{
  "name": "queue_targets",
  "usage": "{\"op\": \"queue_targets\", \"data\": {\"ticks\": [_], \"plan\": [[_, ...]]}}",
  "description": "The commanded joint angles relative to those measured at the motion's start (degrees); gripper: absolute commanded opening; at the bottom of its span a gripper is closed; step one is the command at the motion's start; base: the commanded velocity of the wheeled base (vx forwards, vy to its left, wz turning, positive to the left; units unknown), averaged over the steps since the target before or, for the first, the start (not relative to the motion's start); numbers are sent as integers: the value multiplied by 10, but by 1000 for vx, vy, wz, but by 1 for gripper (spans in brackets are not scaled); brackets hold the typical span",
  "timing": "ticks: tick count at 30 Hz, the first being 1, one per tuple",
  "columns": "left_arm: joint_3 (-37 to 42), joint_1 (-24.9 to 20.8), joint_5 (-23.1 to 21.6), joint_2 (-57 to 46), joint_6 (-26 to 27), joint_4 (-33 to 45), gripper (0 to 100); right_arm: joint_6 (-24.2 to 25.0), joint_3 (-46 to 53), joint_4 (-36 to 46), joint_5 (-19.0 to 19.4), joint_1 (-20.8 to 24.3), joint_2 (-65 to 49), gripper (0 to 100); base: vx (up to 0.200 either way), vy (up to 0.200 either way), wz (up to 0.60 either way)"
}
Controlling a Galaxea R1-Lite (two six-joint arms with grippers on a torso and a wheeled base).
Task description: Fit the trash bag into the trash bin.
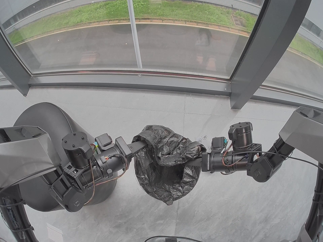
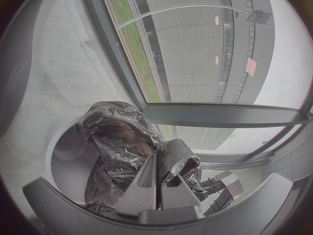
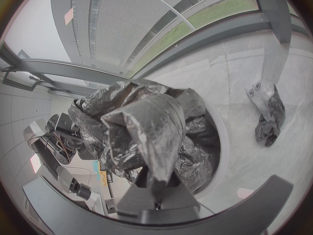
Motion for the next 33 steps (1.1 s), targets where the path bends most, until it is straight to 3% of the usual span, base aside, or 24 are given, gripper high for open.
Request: {"op": "queue_targets", "data": {"ticks": [1,9,26,30,33], "plan": [[19,-3,1,-1,0,2,0,-6,25,-1,0,1,-16,0,0,0,0],[60,-6,2,-21,0,2,0,-29,83,-1,0,3,-43,0,0,0,0],[73,-15,2,-7,1,2,0,-33,90,-1,-21,5,-25,0,0,0,0],[89,-22,8,2,66,2,0,-33,94,-1,-21,5,-26,0,0,0,0],[89,-29,36,-6,124,5,0,-33,94,-1,-21,5,-26,0,0,0,0]]}}
